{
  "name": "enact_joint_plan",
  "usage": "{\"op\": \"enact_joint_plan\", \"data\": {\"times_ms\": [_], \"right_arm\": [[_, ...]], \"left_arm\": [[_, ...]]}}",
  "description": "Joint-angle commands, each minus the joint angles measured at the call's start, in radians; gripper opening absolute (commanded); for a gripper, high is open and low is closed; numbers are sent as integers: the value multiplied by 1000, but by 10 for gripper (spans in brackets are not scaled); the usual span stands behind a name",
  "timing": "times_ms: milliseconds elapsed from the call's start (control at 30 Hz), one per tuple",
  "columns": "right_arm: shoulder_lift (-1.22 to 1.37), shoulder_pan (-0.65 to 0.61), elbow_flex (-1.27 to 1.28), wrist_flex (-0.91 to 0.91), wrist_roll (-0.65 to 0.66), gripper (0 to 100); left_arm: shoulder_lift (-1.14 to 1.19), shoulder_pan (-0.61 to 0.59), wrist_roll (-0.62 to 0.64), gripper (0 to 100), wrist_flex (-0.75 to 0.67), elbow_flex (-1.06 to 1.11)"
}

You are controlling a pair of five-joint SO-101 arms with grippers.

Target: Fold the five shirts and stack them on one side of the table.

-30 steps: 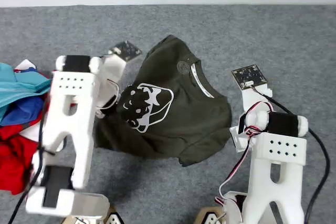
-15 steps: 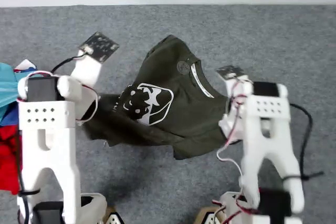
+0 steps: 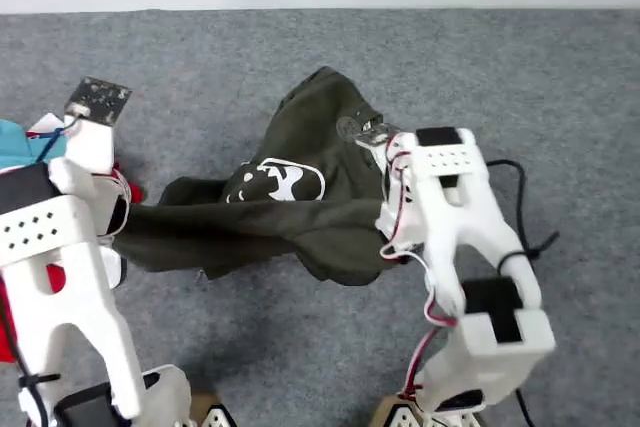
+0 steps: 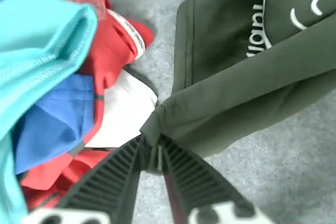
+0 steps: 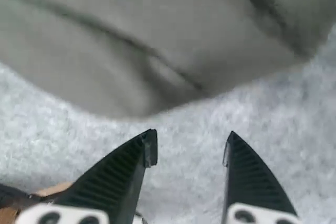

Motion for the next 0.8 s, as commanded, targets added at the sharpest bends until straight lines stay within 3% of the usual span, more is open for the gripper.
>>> {"op": "enact_joint_plan", "data": {"times_ms": [0, 233, 400, 667, 767], "right_arm": [[85, -28, -130, -10, 8, 179], [191, -104, -330, 176, 15, 165], [189, -165, -336, 263, 114, 165], [202, -242, -338, 274, 163, 162], [236, -252, -342, 160, 157, 162]], "left_arm": [[-38, -8, 9, 5, -44, 25], [-32, -15, 80, 5, -146, 82], [-31, -38, 155, 5, -244, 153], [-29, -40, 176, 5, -365, 236], [-29, -38, 176, 5, -387, 246]]}}
